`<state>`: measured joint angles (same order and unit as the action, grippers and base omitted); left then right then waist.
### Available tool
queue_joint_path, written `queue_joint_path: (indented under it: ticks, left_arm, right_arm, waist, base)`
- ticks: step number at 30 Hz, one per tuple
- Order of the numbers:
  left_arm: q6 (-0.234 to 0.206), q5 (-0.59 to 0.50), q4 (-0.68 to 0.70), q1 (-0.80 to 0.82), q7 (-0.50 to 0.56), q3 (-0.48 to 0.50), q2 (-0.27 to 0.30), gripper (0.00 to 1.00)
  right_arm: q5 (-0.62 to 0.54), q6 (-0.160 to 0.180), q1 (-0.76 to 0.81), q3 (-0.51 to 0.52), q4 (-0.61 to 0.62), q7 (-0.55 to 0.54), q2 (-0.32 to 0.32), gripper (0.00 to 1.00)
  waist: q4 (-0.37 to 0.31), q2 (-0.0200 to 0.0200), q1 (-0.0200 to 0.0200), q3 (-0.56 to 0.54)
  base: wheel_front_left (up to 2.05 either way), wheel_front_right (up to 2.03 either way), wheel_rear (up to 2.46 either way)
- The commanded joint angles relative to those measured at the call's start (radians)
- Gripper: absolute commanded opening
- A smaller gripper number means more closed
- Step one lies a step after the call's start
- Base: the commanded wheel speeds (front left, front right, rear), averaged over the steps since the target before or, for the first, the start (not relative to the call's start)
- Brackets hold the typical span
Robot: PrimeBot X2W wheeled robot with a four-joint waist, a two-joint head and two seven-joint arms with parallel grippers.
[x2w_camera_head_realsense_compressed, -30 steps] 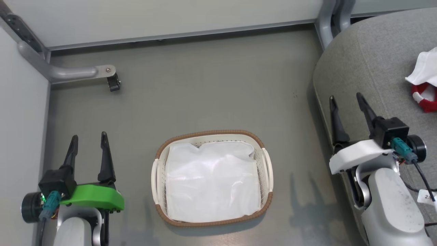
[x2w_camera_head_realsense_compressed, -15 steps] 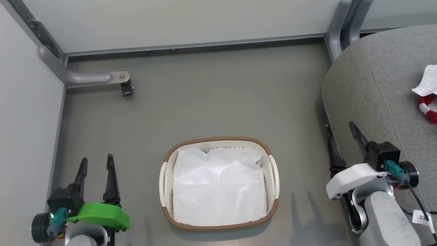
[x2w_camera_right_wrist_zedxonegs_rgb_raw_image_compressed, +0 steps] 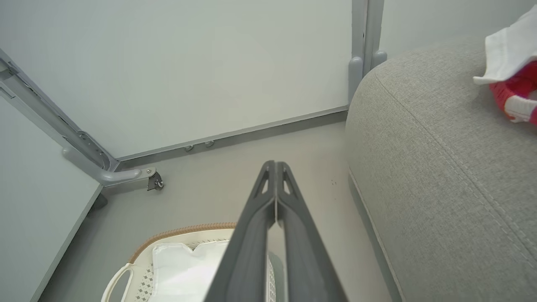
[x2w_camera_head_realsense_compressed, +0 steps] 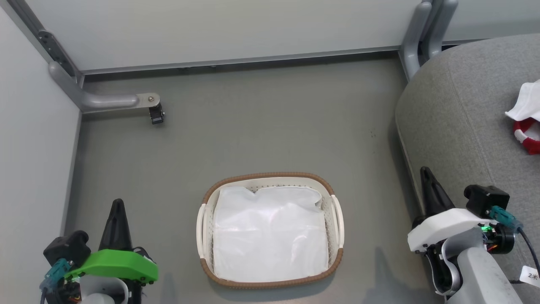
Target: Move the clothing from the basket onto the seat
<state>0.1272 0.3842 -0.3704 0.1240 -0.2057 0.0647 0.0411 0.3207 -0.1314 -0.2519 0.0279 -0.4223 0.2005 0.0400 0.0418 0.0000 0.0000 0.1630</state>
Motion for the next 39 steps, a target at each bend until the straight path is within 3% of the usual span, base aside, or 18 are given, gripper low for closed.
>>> queue_joint_path:
  ticks: [1,39]
  left_arm:
    - [0.001,0.043,0.02,-0.001,0.008,0.006,0.004,0.0]
    - [0.003,0.599,0.072,-0.01,0.154,0.026,0.008,0.0]
  right_arm:
    - [0.045,0.0,0.002,0.006,0.023,-0.008,0.004,0.0]
    - [0.629,0.0,0.072,0.043,0.1,-0.151,0.008,0.0]
  waist:
    - [-0.001,0.0,0.0,-0.002]
    - [-0.015,0.0,0.0,-0.056]
  base:
    - [0.0,0.0,0.0]
    - [0.0,0.0,0.0]
